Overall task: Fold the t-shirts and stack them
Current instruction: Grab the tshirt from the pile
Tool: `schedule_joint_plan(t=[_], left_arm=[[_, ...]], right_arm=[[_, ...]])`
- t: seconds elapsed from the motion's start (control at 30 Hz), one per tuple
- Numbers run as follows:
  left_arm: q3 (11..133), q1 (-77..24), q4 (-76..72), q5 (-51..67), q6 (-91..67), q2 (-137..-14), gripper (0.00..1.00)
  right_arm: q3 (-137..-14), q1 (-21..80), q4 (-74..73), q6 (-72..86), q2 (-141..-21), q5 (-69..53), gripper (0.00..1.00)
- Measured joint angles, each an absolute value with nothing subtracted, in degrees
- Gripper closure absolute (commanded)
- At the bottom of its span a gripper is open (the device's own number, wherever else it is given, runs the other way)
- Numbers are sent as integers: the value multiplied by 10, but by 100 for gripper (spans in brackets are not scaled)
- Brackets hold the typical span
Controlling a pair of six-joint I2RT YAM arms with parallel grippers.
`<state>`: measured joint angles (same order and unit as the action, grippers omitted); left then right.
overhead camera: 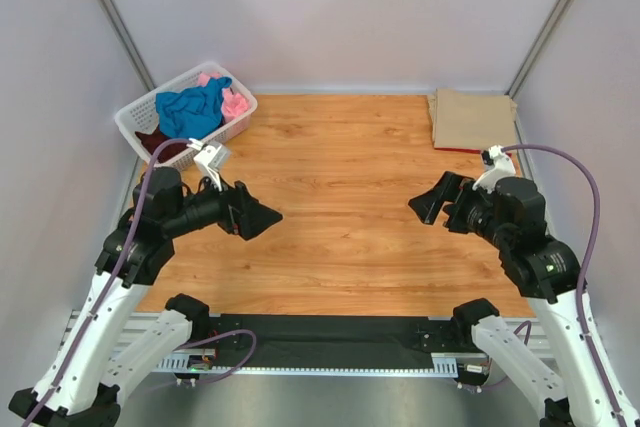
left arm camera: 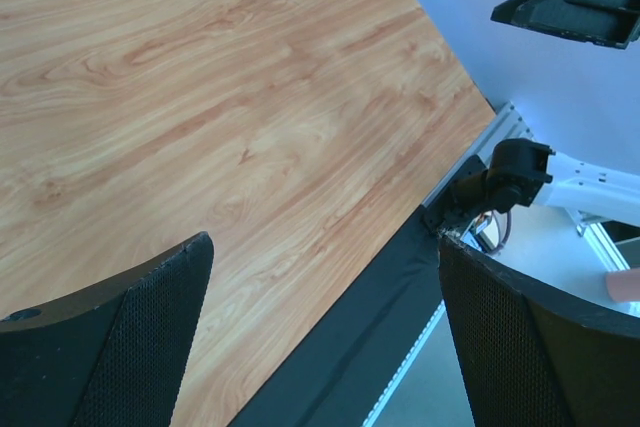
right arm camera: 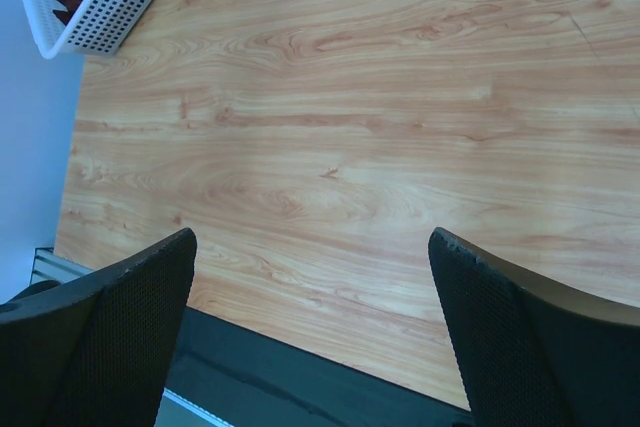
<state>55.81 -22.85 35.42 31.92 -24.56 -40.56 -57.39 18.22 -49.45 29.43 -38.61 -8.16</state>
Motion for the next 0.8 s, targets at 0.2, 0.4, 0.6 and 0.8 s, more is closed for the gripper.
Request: schedule_joint_plan(t=[0.2,0.4,0.6,0.8], left_arm=[[622,-229,382,276,-251,-432,5],[821,-226,461,86,-215,-575,7],[951,-138,484,-50,-210,-759,20],[992,-21,484,-69,-228,-951,34]], right_arm=[[-578,182,-493,290,-366,-81,0],[-572,182,-490,290,-359,-109,0],[-543,182,-489,291,-343,-143,0],[-527,182,-489,291,-320,-168,0]])
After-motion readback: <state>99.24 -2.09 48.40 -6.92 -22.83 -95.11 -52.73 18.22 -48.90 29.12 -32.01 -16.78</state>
